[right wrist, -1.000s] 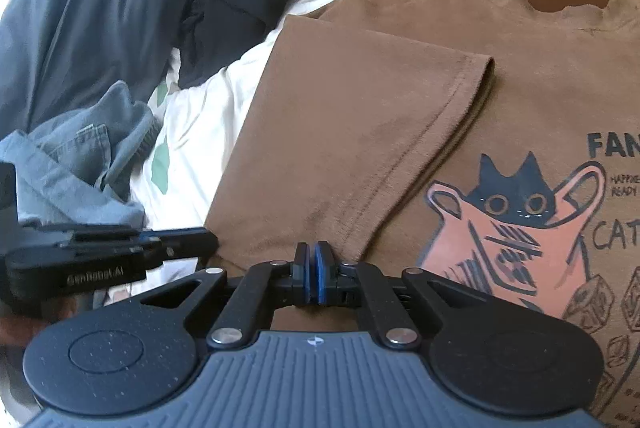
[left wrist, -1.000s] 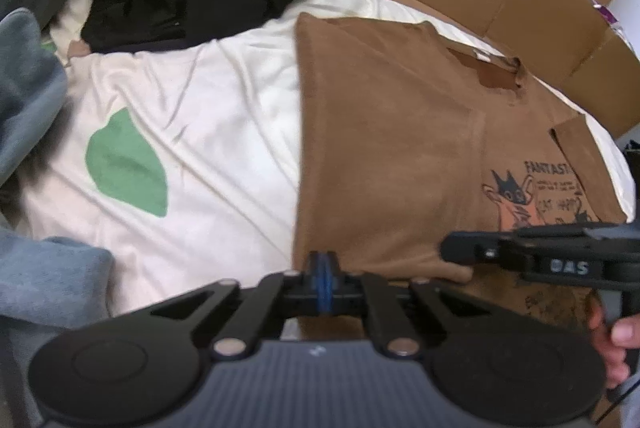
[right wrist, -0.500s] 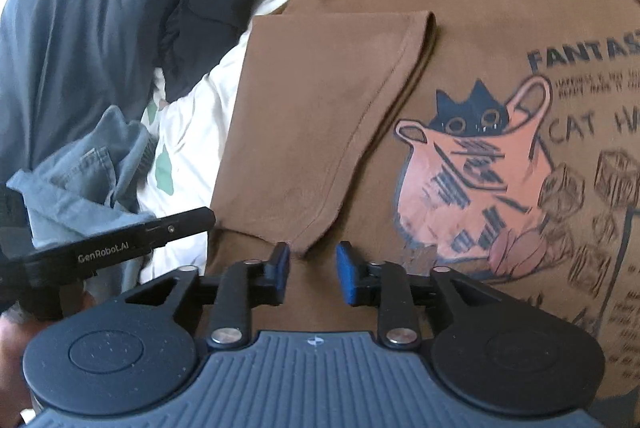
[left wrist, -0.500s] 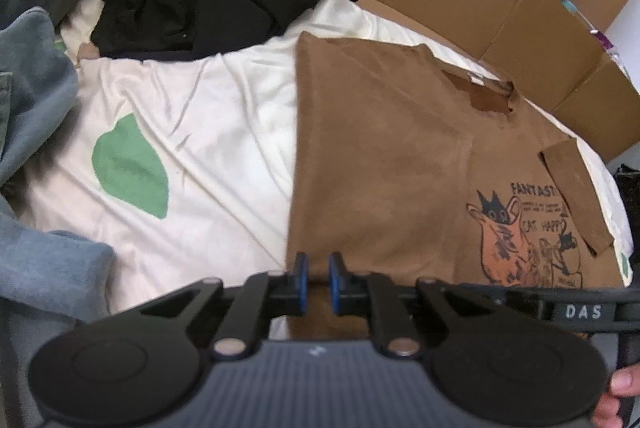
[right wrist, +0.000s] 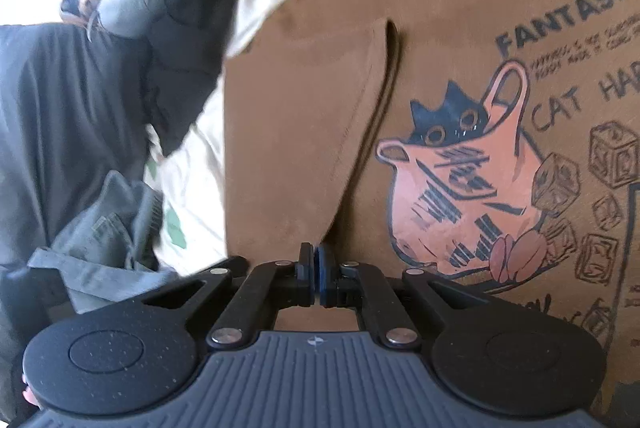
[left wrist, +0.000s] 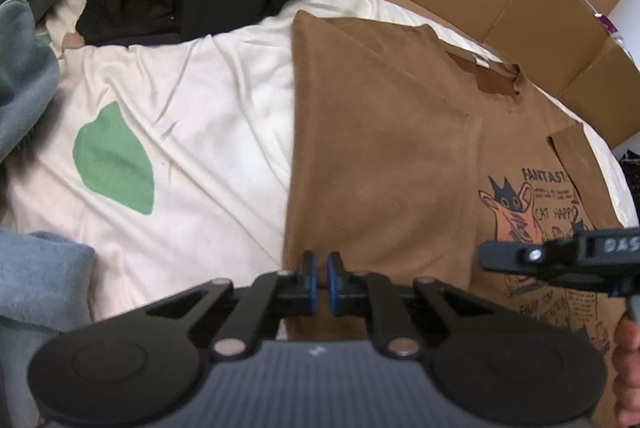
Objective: Fold clothes
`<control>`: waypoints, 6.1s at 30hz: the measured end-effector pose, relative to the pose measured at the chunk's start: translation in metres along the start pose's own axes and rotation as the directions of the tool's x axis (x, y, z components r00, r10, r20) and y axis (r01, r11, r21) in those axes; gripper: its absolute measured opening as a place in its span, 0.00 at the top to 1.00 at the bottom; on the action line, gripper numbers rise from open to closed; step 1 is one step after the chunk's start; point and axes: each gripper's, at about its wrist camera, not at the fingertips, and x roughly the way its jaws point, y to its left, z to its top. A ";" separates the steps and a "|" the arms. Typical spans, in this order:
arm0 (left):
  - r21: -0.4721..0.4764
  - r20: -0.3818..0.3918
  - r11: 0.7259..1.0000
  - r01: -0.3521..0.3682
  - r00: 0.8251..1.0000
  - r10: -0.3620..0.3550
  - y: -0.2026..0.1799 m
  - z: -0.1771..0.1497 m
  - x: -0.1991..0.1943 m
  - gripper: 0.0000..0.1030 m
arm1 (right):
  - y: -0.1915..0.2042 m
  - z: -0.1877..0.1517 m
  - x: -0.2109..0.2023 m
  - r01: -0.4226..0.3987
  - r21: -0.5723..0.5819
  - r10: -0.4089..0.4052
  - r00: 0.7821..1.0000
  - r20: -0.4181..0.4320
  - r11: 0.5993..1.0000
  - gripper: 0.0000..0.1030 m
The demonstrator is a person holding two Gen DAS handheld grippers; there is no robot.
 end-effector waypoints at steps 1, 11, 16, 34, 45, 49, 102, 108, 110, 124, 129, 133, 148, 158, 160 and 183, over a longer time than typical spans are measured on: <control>0.004 0.000 1.000 0.000 1.000 0.000 0.000 0.000 0.000 0.92 | 0.000 0.001 -0.004 0.000 0.005 0.000 1.000 0.010 1.000 1.00; 0.043 -0.015 0.999 0.003 1.000 -0.003 0.002 -0.004 0.006 0.94 | 0.016 -0.002 0.002 -0.020 -0.090 0.019 1.000 -0.007 0.996 0.96; -0.007 -0.035 1.000 0.030 0.999 -0.030 0.010 -0.001 0.007 0.97 | 0.023 -0.012 0.022 0.004 -0.199 -0.015 0.999 -0.050 0.980 0.96; -0.108 -0.021 0.991 -0.074 0.997 0.073 -0.003 0.011 -0.082 0.67 | 0.042 0.023 -0.019 0.016 -0.429 -0.061 0.994 -0.092 0.903 0.87; -0.195 0.019 0.975 -0.105 0.994 0.110 -0.021 0.031 -0.168 0.36 | 0.076 0.077 -0.119 0.010 -0.516 -0.088 0.988 -0.128 0.856 0.49; -0.174 0.031 0.976 -0.128 0.990 0.135 -0.036 0.041 -0.197 0.26 | 0.077 0.096 -0.163 0.040 -0.492 -0.114 0.986 -0.122 0.870 0.40; -0.152 -0.042 0.981 -0.123 0.992 0.118 -0.057 -0.044 -0.302 0.12 | -0.094 -0.007 -0.570 0.448 -0.335 -0.438 0.892 0.109 0.829 0.15; -0.217 -0.082 0.964 -0.151 0.987 0.136 -0.049 -0.066 -0.295 0.13 | -0.129 -0.047 -0.547 0.427 -0.274 -0.420 0.903 0.087 0.862 0.23; -0.238 -0.081 0.961 -0.140 0.989 0.123 -0.049 -0.071 -0.294 0.13 | -0.143 -0.057 -0.537 0.420 -0.245 -0.417 0.906 0.070 0.874 0.29; -0.222 -0.104 0.966 -0.130 0.989 0.109 -0.055 -0.104 -0.272 0.17 | -0.203 -0.112 -0.498 0.400 -0.149 -0.403 0.915 0.010 0.904 0.48; -0.205 -0.096 0.970 -0.129 0.989 0.111 -0.052 -0.114 -0.260 0.17 | -0.216 -0.130 -0.481 0.405 -0.137 -0.413 0.910 -0.030 0.904 0.48; -0.218 -0.132 0.965 -0.147 0.984 0.120 -0.047 -0.123 -0.246 0.19 | -0.223 -0.144 -0.463 0.393 -0.119 -0.403 0.911 -0.085 0.912 0.48; -0.223 -0.284 0.960 -0.172 0.953 0.105 -0.039 -0.156 -0.185 0.19 | -0.260 -0.169 -0.412 0.398 -0.106 -0.409 0.906 -0.113 0.911 0.48; -0.212 -0.357 0.951 -0.224 0.924 0.138 -0.027 -0.169 -0.166 0.19 | -0.288 -0.183 -0.389 0.373 -0.092 -0.381 0.920 -0.089 0.923 0.55; -0.215 -0.363 0.949 -0.229 0.921 0.140 -0.025 -0.170 -0.165 0.19 | -0.294 -0.183 -0.385 0.369 -0.073 -0.375 0.923 -0.090 0.927 0.55; -0.226 -0.373 0.948 -0.222 0.919 0.127 -0.035 -0.169 -0.161 0.19 | -0.286 -0.170 -0.367 0.338 -0.132 -0.358 0.915 -0.187 0.932 0.90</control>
